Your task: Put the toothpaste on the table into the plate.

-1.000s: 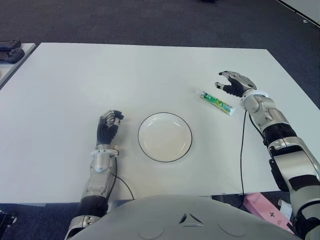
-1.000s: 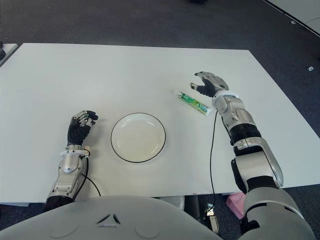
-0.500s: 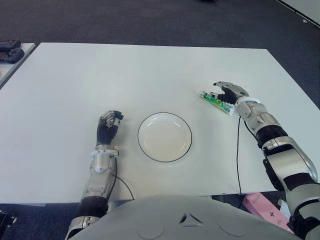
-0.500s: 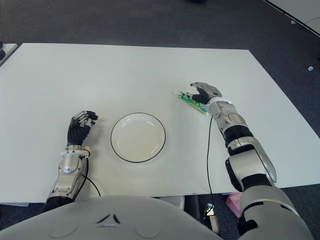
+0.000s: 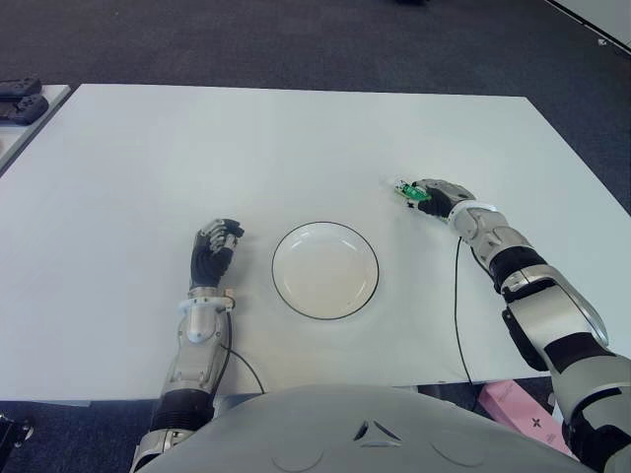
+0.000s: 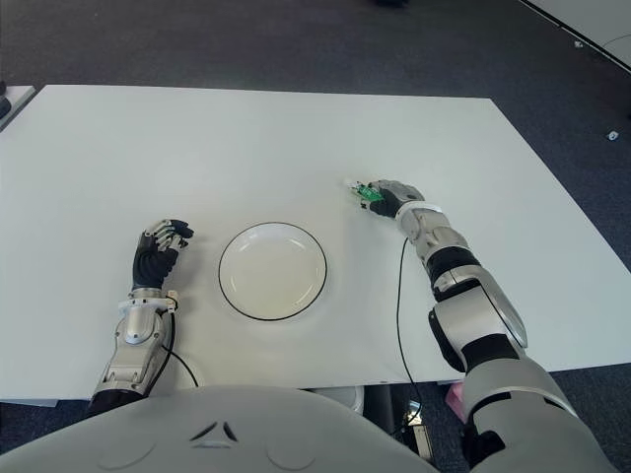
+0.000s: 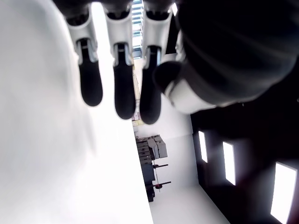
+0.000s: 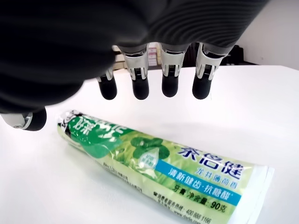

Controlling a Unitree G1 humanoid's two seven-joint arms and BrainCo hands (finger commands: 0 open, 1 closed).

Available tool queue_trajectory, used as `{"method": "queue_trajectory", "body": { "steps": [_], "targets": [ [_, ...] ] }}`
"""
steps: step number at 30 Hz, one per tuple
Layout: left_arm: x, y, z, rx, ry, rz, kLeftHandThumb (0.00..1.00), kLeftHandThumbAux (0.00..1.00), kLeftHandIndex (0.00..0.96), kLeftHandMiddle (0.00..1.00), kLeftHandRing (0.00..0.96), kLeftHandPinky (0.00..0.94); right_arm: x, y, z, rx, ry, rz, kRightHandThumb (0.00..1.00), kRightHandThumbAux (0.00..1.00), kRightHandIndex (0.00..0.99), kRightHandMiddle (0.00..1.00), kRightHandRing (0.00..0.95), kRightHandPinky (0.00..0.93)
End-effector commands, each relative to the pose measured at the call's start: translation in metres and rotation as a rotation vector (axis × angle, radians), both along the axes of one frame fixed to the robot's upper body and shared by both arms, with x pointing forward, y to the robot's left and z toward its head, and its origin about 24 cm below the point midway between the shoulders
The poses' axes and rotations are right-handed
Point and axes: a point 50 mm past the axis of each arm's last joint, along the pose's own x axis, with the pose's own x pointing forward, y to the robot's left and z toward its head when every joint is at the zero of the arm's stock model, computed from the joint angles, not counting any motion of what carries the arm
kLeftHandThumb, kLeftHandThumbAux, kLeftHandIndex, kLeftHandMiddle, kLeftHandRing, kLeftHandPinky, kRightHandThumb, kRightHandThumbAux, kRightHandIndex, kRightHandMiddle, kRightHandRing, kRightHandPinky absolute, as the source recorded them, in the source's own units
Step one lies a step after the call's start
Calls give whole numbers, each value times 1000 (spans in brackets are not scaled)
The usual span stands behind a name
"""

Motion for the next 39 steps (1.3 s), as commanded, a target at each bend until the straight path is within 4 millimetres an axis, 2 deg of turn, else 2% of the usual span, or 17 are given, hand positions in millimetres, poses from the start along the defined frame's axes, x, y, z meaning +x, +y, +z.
{"method": "queue_trajectory", "body": {
  "steps": [1,8,19,27,35,39],
  "targets": [
    [-12,-1,-14,-6,88,11,718,723,427,476,445,426,-1,3,-6,-3,42,-14,507,169,0,0,0,0],
    [-13,1,-14,-11,91,21,718,722,427,471,444,433,-10,2,-24,-9,79,-70,503,187,0,0,0,0],
    [-18,5,-12,-7,99,27,714,723,426,476,451,435,-16,-2,-33,-18,83,-120,514,254,0,0,0,0],
    [-20,8,-11,-11,93,23,710,725,425,485,456,430,-21,-1,-41,9,93,-166,499,258,0,0,0,0],
    [-21,10,-9,-20,97,40,714,724,426,488,449,423,-27,1,-49,43,71,-205,514,302,0,0,0,0],
    [-22,11,-9,-16,98,42,714,724,426,489,449,424,-26,4,-48,62,48,-219,523,322,0,0,0,0]
  ]
}}
